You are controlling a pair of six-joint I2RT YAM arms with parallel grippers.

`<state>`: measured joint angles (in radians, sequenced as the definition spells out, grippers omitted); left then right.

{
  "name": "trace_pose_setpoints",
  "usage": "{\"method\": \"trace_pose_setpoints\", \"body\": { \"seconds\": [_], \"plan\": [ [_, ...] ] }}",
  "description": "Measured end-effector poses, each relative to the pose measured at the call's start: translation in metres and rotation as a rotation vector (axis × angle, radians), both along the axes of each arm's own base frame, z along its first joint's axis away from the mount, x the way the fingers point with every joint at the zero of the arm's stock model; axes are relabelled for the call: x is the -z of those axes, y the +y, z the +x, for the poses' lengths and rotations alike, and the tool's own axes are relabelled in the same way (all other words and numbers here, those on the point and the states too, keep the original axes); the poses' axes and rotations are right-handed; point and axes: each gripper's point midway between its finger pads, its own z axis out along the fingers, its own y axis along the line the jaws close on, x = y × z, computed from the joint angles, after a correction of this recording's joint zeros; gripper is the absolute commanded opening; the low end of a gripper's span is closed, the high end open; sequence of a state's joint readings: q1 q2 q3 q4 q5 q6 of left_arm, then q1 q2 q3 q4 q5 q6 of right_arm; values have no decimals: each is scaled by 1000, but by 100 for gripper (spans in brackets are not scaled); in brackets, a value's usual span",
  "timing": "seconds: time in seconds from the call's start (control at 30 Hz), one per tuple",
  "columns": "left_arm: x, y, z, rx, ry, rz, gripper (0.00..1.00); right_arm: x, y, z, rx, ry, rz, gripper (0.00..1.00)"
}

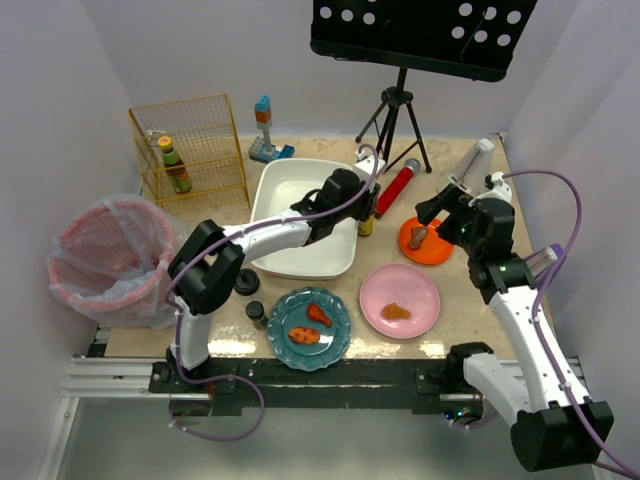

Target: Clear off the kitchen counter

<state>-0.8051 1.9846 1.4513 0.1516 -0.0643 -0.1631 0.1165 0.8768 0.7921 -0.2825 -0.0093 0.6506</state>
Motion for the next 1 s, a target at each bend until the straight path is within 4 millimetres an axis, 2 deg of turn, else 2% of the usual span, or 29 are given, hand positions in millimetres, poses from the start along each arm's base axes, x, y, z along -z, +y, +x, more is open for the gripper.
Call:
{"method": "trace_pose_setpoints", "body": {
  "seconds": [0.07,0.2,0.4,0.6,0.7,0.83,0.93,1.0],
  "plan": [
    [0,-1,0,2,0,1,22,-1,0,-1,0,-2,0,95],
    [-1,-3,0,9,7,1,1,-2,0,-2,0,-6,0,95],
    [-6,-7,-5,31,52,9,0,-2,-1,-2,0,-7,-2,95],
    [-31,-13,-7,51,75,-9,0,-2,-1,-3,0,-5,-2,95],
    [-54,-13,-7,52,80,-7,0,-2,-1,-3,0,-5,-2,95],
    [-100,-3,-6,42,58,-31,0,-2,0,-3,-1,-5,-2,95],
    [-140,28,-8,11,37,-61,0,-2,0,-3,-1,-6,-2,95],
    [-171,62,-3,-37,6,-89,0,-2,0,-3,-2,-6,-2,95]
  ]
}}
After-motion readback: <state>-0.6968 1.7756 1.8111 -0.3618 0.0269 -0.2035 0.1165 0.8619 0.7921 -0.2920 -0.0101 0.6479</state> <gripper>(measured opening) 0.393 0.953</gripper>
